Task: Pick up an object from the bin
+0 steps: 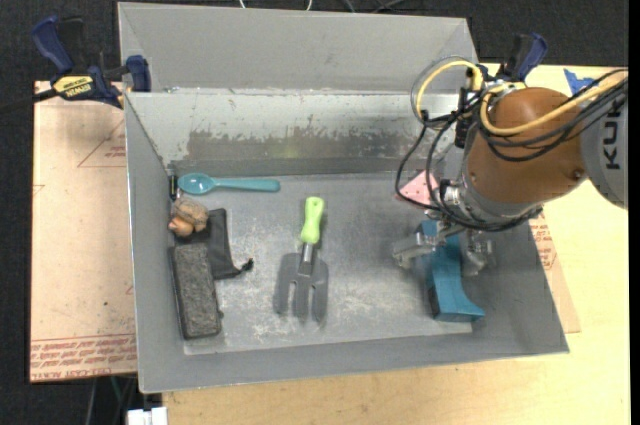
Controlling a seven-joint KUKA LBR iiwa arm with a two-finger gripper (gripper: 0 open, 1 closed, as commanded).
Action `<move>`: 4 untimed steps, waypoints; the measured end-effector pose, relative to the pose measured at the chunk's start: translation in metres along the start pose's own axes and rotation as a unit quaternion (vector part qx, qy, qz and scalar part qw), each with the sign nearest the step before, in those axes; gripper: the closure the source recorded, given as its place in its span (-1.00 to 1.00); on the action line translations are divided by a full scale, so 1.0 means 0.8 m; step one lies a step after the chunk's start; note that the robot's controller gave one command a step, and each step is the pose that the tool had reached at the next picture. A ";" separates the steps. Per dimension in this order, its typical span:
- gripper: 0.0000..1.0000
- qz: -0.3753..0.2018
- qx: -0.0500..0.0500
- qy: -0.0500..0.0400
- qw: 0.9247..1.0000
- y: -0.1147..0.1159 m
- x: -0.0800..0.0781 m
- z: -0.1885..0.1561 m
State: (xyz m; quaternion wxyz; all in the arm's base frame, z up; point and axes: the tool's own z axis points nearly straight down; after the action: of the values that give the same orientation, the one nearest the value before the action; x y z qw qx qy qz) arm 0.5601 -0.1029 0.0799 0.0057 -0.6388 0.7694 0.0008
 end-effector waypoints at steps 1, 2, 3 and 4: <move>1.00 -0.201 -0.004 -0.001 0.980 0.027 -0.006 -0.001; 1.00 -0.201 -0.004 -0.001 0.980 0.027 -0.006 -0.001; 1.00 -0.209 -0.009 -0.003 0.978 0.053 -0.012 -0.075; 1.00 -0.216 -0.006 -0.005 0.976 0.045 -0.013 -0.122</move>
Offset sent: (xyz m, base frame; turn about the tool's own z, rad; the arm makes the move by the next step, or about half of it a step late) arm 0.0000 0.0000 0.0000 0.0000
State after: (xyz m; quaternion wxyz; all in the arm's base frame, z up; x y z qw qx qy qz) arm 0.5258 -0.0870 0.1777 0.0054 -0.7897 0.6134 0.0076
